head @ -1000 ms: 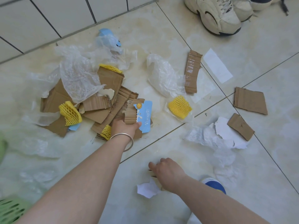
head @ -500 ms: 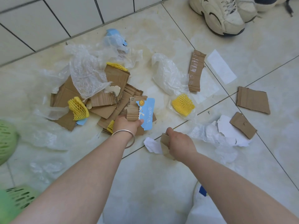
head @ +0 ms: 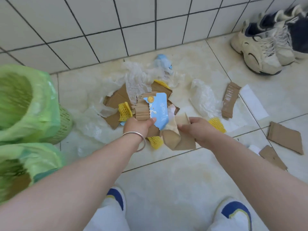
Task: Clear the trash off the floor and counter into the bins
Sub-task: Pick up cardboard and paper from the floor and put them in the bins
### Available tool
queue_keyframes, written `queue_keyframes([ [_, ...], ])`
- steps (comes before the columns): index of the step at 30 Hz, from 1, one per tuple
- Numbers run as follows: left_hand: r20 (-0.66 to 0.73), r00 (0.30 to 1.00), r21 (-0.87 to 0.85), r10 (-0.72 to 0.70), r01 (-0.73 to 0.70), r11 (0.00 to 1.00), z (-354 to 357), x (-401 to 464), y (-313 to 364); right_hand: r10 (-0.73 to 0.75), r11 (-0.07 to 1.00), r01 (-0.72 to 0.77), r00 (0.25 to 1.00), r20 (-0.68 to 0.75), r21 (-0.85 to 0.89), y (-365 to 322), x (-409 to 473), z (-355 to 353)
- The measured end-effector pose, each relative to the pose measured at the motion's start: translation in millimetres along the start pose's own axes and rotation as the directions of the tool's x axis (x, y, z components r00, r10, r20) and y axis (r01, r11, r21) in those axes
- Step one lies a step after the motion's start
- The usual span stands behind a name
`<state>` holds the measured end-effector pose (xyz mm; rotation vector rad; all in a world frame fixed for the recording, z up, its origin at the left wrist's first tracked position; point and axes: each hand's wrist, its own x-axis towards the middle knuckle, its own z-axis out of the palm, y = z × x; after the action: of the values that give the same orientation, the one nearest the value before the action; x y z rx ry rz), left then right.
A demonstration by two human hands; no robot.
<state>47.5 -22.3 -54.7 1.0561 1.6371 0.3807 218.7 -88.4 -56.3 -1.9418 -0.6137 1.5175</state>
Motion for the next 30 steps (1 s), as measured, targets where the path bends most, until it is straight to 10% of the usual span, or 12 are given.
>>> queue_keyframes([
  [6,-0.108,0.979,-0.090,0.175,-0.185,0.979,-103,-43,28,-0.193,0.957,0.137,0.959,0.207,0.256,-92,-35,46],
  [17,-0.436,0.858,-0.159,0.270,-0.369,0.916,-276,-148,-48,-0.385,0.920,0.385,0.844,0.374,0.077,-146,-144,250],
  [30,-0.350,0.924,-0.089,-0.157,0.134,0.987,-333,-137,-153,-0.145,0.842,0.279,0.942,0.303,-0.462,-62,-162,379],
])
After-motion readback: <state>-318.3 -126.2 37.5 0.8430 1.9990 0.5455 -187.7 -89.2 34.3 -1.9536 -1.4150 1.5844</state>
